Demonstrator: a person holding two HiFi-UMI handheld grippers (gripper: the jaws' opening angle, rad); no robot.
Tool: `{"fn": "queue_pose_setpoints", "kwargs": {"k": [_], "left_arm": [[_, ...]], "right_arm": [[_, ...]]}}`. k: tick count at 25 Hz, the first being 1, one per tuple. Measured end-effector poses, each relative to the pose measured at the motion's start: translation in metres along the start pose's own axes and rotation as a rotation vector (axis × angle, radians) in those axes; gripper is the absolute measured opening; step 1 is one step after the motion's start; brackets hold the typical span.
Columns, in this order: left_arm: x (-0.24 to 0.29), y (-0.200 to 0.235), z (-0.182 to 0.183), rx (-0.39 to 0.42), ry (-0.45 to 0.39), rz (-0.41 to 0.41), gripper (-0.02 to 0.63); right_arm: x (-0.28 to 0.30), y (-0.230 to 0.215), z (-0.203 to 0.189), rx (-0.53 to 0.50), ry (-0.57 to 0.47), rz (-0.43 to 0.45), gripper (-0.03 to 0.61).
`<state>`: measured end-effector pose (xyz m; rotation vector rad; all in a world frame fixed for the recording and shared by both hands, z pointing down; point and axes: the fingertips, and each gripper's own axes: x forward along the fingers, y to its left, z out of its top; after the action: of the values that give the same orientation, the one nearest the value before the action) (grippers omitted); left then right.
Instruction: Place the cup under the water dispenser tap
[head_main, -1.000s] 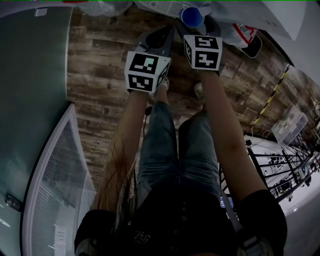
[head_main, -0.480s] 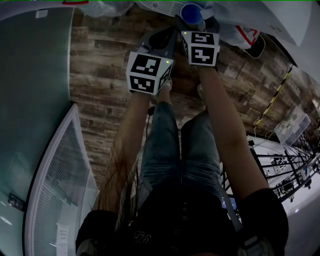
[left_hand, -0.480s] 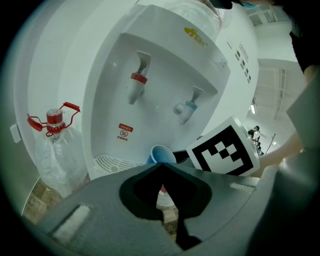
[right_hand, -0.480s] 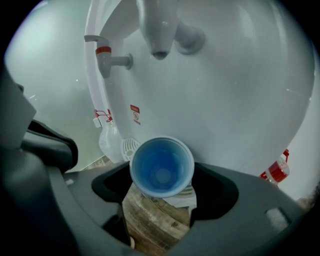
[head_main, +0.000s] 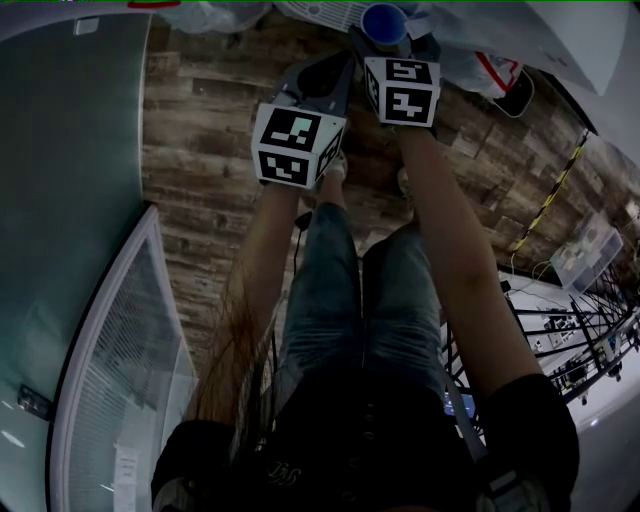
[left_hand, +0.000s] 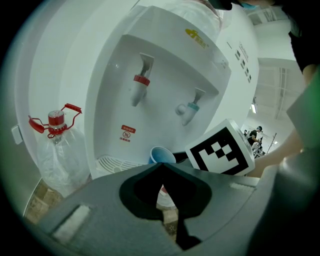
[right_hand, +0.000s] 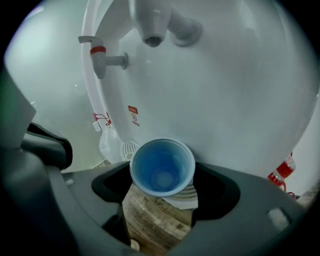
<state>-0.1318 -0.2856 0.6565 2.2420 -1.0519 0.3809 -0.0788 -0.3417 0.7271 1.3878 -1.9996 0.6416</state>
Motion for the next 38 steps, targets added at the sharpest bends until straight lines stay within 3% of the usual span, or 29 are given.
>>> {"fn": "queue_pose_setpoints", "kwargs": {"k": [16,33,38], "left_arm": [[-0.006,-0.005,0.013,0.015,-0.014,0.048,0.002],[-0.039,-0.036,0.033,0.014,-0.051,0.109,0.002],[-0.059,-0.045,0.043,0.015,-0.078,0.141,0.002]], "right_arm": [[-0.020,-0.002,0.008,0.054,-0.033,-0.022,0.383],[-0.079,0.018,0.036,0.056,-0.120,0.114,0.382],[-0.113,0.034,0.048,0.037,-0.145,0.184,0.356]]}}
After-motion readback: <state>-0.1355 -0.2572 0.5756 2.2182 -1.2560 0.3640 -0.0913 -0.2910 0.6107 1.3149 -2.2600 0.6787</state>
